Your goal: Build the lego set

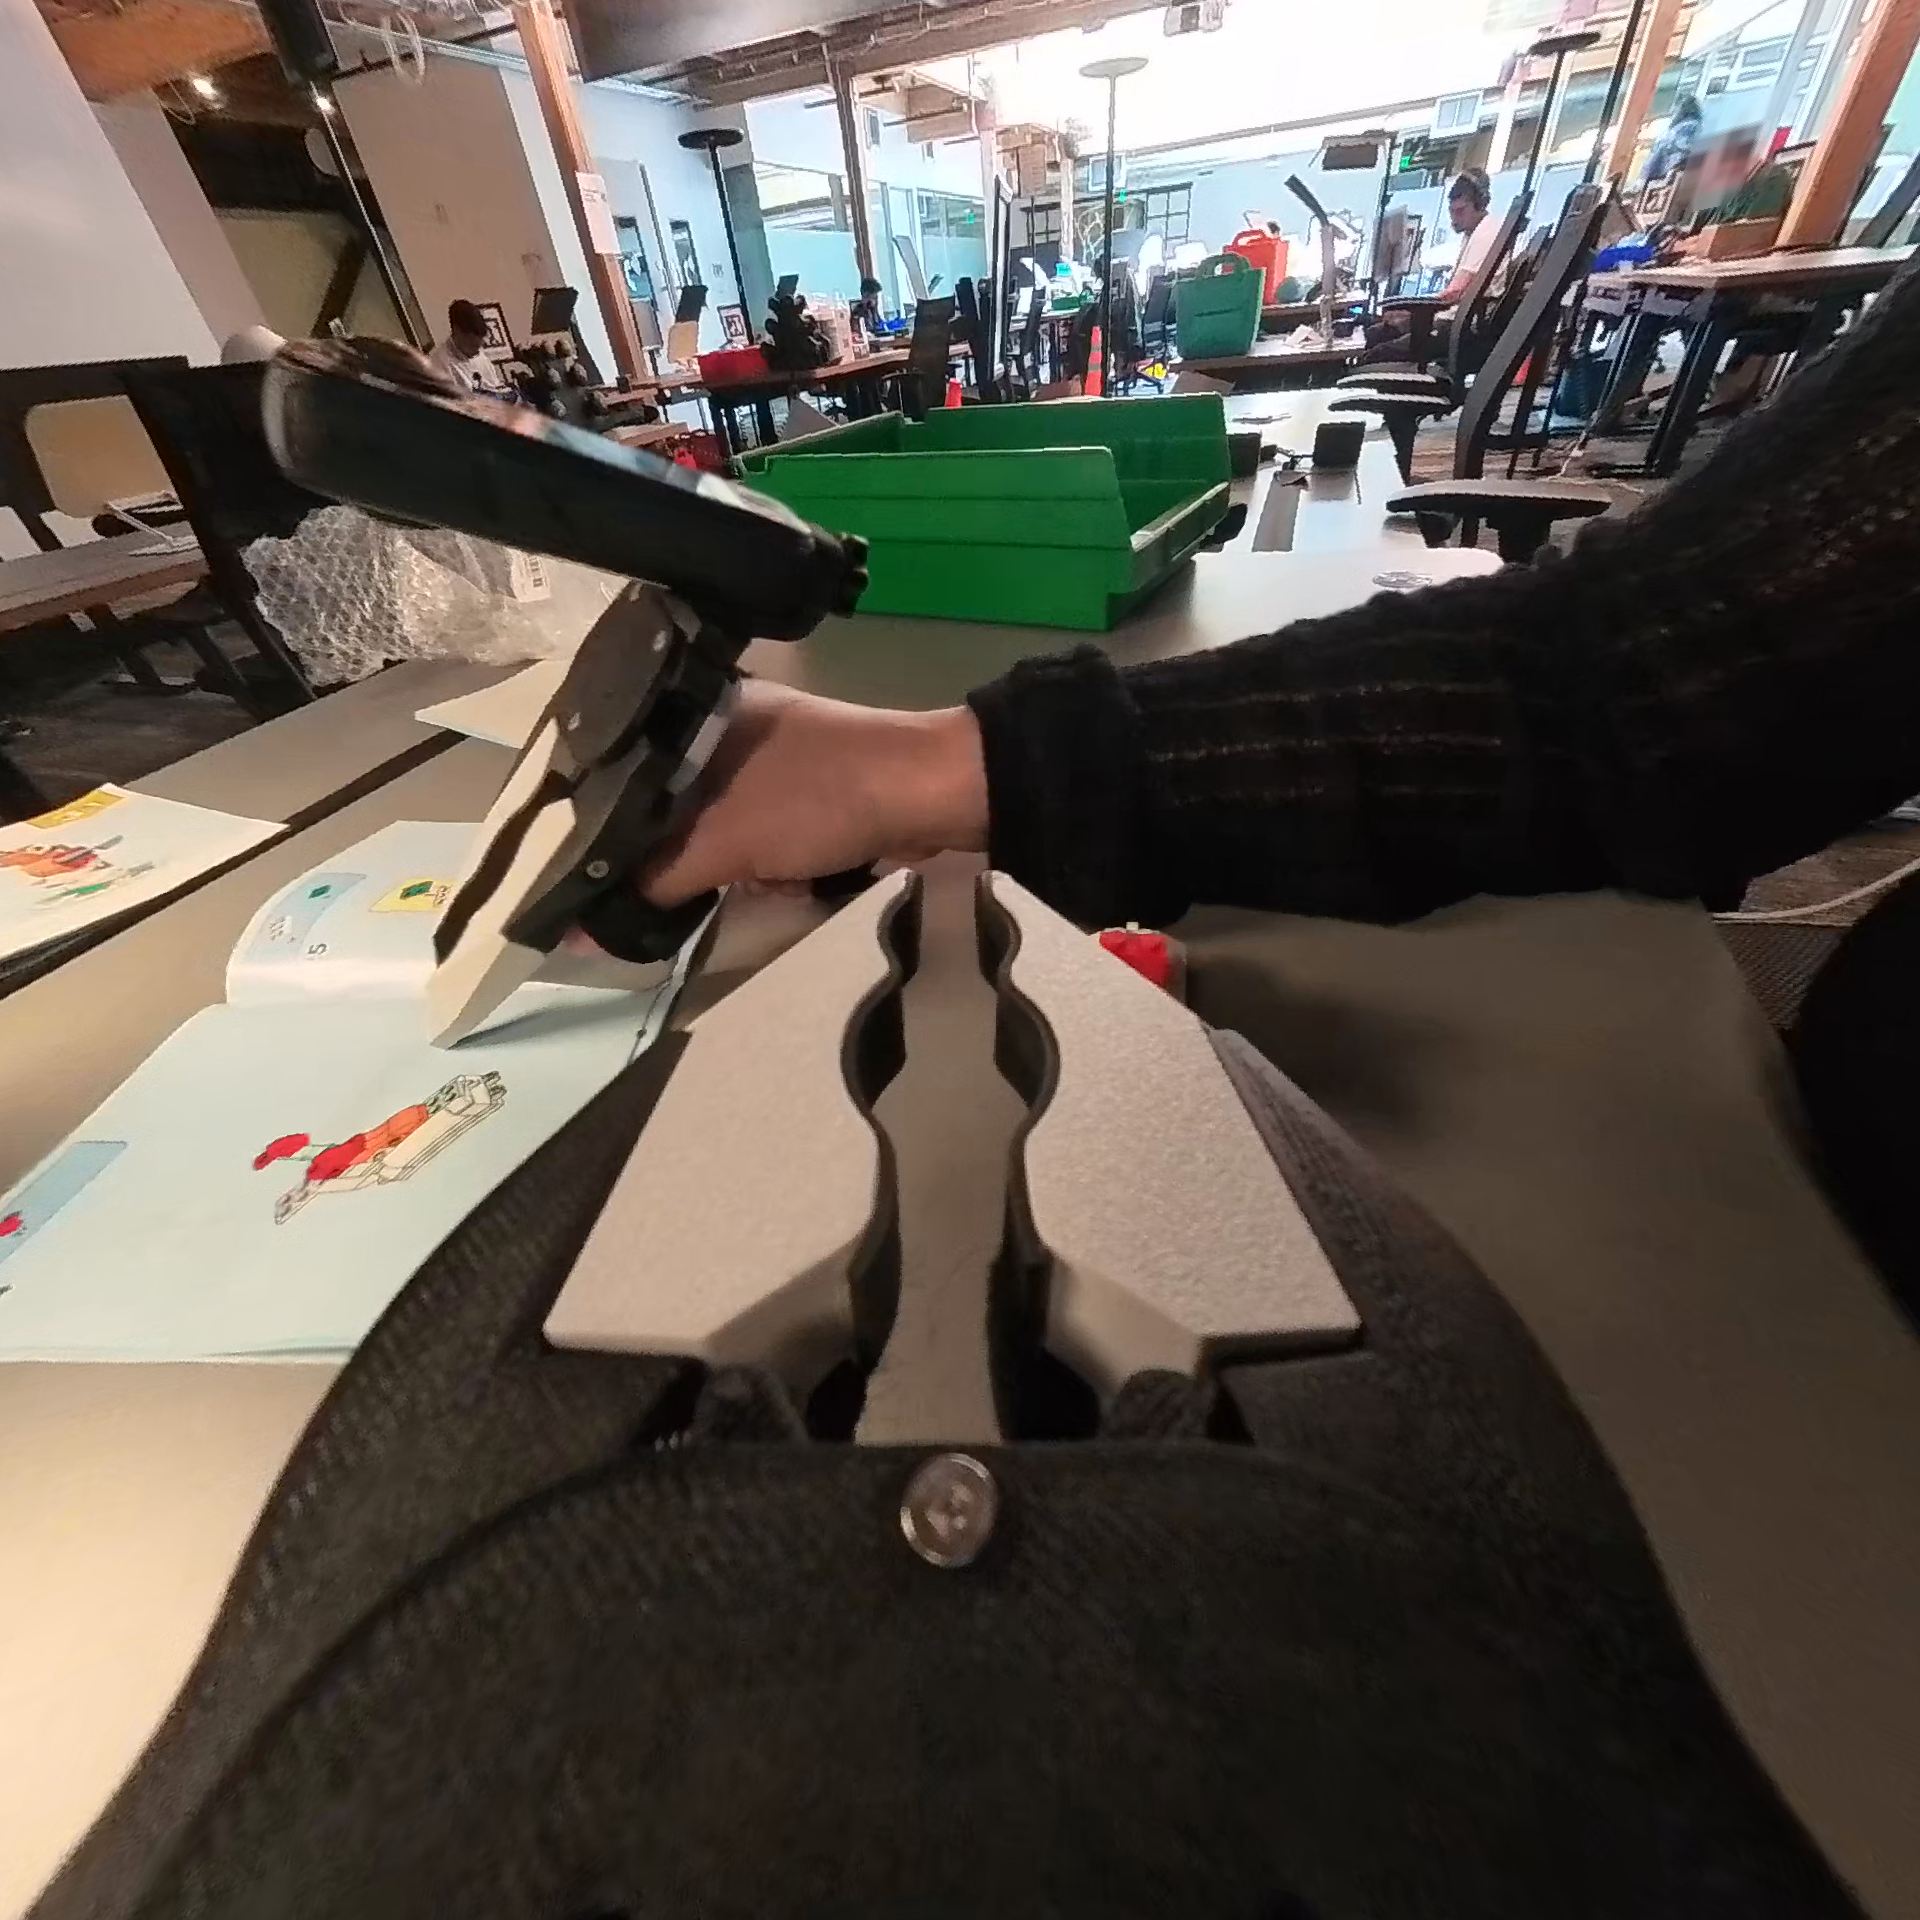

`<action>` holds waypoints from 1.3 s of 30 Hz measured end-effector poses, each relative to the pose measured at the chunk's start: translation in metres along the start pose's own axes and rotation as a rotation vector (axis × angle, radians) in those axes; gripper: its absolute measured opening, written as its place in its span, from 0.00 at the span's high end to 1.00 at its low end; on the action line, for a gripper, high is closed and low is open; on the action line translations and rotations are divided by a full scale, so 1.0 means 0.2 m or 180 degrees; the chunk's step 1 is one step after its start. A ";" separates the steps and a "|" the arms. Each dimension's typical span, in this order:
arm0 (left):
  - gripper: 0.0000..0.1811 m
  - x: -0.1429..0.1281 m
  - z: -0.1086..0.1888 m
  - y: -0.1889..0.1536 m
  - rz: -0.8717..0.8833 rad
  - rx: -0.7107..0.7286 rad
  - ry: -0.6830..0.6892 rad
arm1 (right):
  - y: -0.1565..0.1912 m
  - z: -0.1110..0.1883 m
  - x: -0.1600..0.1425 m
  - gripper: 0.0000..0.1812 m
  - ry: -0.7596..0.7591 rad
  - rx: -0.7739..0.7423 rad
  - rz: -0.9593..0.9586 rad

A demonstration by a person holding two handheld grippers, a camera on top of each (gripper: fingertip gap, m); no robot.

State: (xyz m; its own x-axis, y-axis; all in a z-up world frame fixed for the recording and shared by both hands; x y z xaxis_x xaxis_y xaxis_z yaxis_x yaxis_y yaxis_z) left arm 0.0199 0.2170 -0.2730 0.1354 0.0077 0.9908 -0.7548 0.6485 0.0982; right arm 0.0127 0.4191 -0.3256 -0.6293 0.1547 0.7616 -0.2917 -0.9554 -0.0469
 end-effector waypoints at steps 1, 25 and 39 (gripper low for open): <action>0.95 0.00 0.00 0.00 0.0005 0.0000 0.0000 | 0.00 0.01 0.00 0.86 0.0008 -0.0031 0.0028; 0.94 0.01 0.01 0.00 -0.0136 0.0065 -0.0047 | -0.04 0.27 -0.06 0.74 -0.0685 -0.0325 0.0033; 0.93 0.03 0.03 0.03 -0.0092 0.0182 -0.0140 | 0.12 0.72 -0.15 0.91 -0.2105 -0.0825 0.1059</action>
State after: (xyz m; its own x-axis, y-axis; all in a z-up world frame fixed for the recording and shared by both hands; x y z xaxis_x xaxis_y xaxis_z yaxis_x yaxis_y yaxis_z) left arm 0.0130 0.2170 -0.2660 0.1304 -0.0447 0.9905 -0.7867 0.6034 0.1308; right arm 0.1292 0.3558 -0.2564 -0.1771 -0.3890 0.9040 -0.3732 -0.8234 -0.4274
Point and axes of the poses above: each gripper's, where its closed fingertips meet, z back along the fingers, x out of its top, y = z × x across the jaws, the point moved 6 cm from there along z, back along the fingers, and after that the axes turned 4 degrees about x, right-handed, at the moved point
